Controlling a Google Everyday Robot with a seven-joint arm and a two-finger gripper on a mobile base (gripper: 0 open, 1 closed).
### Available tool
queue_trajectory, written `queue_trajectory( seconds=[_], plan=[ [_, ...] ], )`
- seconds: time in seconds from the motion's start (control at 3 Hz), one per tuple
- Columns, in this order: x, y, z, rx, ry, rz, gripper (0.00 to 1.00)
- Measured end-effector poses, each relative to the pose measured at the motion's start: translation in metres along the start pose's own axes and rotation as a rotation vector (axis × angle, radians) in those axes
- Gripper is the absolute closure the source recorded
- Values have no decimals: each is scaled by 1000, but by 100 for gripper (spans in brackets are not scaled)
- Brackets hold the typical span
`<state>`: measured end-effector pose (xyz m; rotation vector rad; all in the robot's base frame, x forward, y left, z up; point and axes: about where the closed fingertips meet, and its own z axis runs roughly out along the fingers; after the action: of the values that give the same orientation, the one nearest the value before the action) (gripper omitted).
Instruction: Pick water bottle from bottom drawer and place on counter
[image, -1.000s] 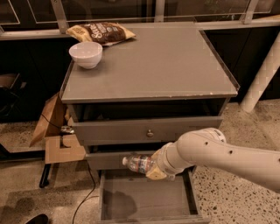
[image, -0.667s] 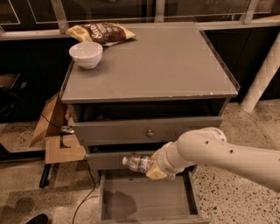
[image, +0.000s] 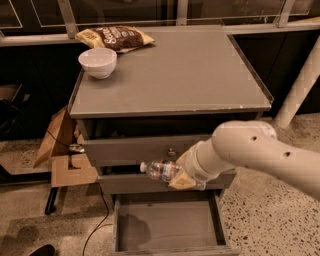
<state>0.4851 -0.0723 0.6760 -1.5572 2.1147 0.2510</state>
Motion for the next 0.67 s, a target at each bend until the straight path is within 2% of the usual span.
queue_trajectory(
  seconds=[0.33, 0.67],
  plan=[
    [-56, -12, -98, 37, 35, -59, 100],
    [-56, -12, -98, 37, 35, -59, 100]
  ],
)
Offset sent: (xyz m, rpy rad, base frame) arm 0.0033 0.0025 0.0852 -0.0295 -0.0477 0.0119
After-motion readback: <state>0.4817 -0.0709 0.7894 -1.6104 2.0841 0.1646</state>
